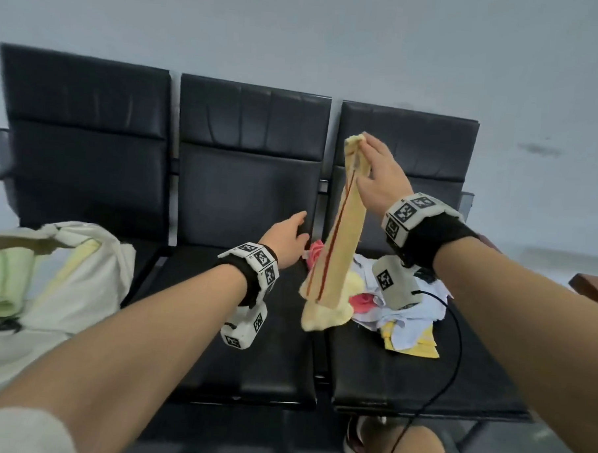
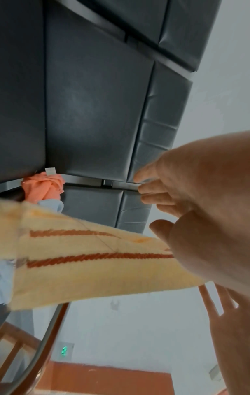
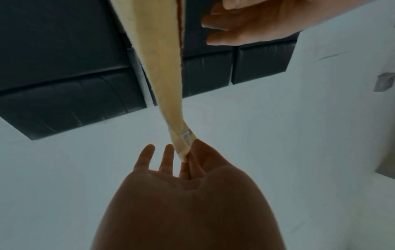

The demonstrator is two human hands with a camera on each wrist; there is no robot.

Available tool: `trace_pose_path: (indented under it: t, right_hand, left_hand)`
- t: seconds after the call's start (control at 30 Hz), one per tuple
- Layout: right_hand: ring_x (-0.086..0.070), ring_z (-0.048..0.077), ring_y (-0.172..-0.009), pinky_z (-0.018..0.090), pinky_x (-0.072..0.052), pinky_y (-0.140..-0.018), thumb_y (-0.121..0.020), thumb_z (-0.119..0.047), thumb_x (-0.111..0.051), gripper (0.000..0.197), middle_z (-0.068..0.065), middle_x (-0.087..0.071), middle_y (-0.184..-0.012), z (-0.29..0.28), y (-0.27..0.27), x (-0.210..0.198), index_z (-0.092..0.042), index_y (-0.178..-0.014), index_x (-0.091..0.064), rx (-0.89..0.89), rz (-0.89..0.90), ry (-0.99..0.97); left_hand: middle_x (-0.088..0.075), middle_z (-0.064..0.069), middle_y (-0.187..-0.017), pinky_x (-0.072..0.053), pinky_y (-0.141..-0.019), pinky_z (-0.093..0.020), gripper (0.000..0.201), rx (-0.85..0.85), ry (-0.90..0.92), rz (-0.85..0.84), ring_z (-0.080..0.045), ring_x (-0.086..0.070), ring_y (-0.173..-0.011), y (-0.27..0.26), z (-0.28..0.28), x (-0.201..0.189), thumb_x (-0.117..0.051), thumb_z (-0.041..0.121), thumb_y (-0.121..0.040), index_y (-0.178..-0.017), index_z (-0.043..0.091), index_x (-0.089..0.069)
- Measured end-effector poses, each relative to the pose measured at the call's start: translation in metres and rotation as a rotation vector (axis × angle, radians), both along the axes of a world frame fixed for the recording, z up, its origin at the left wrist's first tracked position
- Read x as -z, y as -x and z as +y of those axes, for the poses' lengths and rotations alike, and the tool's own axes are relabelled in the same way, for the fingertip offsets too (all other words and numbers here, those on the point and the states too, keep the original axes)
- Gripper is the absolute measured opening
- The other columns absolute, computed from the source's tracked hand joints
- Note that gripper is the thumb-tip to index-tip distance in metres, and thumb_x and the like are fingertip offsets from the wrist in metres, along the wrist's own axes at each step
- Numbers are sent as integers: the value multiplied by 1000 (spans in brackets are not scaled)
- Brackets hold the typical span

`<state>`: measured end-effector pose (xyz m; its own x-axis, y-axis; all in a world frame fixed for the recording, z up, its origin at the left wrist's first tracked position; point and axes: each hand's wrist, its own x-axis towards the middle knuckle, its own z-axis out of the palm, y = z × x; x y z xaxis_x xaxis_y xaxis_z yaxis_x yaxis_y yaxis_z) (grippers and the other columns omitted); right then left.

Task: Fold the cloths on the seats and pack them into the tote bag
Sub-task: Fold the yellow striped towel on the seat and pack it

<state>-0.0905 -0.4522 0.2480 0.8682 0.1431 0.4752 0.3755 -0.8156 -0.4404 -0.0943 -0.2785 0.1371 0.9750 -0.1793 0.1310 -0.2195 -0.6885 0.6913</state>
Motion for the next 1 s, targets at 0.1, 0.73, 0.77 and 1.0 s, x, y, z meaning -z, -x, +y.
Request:
trace_pose_path:
  t: [0.1, 0.73, 0.77, 1.0]
  right_hand:
    - [-28, 11, -144, 20, -21, -115, -96, -9, -45, 55, -5, -26, -159, 18, 18, -22, -13, -150, -36, -54, -34, -44]
    - [-42, 17, -135, 36, -33, -114, -94, -13, -49, 51, -2, -35, -153, 102, 58, -89, -14, -145, -45, -154, -48, -148]
    - [-43, 17, -135, 37, -33, -114, -94, -13, -48, 52, -3, -35, -153, 109, 57, -91, -15, -146, -44, -170, -46, -153]
    - [-39, 16, -137, 31, -30, -115, -93, -9, -47, 55, -1, -32, -155, 132, 59, -97, -15, -147, -42, -235, -35, -88]
  left_hand:
    - [-40, -5, -156, -35, -112, -33, 70, -26, 29, -43, -23, -42, -140, 14, 18, -17, -57, 30, -99, -158, 18, -20]
    - [-71, -16, -107, -54, -94, -46, 43, 19, 1003, 404, -32, -68, -98, 86, 106, -88, -48, 35, -99, -119, 3, -68]
    - [-70, -17, -112, -54, -95, -47, 44, 32, 1042, 432, -32, -67, -104, 86, 105, -80, -44, 36, -103, -122, 4, -67]
    - [-72, -2, -92, -57, -70, -28, 15, 286, 549, 540, -13, -70, -81, 103, 101, -43, -52, 12, -101, -108, 12, -65]
